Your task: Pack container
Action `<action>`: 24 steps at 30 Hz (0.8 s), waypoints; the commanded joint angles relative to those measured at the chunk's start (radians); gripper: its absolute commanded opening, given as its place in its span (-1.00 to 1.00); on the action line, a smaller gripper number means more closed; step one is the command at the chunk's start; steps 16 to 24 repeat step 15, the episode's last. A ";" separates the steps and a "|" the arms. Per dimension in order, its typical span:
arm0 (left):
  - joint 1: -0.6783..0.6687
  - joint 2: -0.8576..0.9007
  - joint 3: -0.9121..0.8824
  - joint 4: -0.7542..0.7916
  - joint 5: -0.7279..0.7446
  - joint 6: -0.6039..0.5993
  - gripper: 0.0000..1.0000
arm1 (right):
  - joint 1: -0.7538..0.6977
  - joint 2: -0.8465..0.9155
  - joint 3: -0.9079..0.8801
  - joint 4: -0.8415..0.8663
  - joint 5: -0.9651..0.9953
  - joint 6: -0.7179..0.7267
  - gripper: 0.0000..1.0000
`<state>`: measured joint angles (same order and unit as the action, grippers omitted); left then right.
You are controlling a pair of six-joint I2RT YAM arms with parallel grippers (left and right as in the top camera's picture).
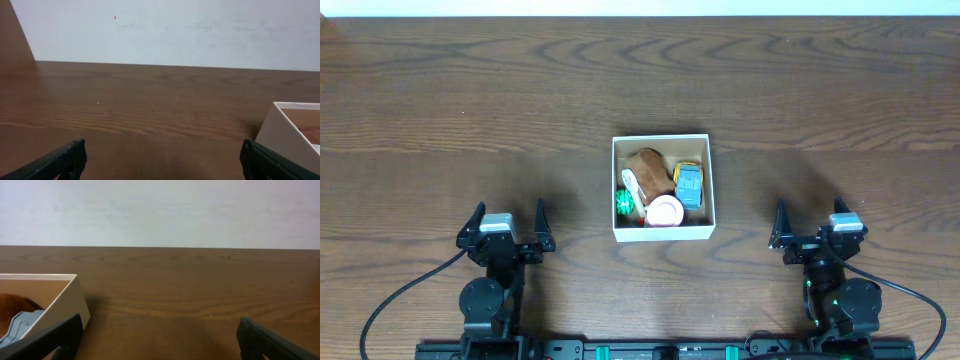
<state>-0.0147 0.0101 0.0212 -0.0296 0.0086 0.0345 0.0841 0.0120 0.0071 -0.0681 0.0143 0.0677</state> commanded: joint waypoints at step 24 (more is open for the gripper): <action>0.005 -0.006 -0.017 -0.043 -0.019 0.014 0.96 | -0.005 -0.006 -0.002 -0.004 -0.008 0.010 0.99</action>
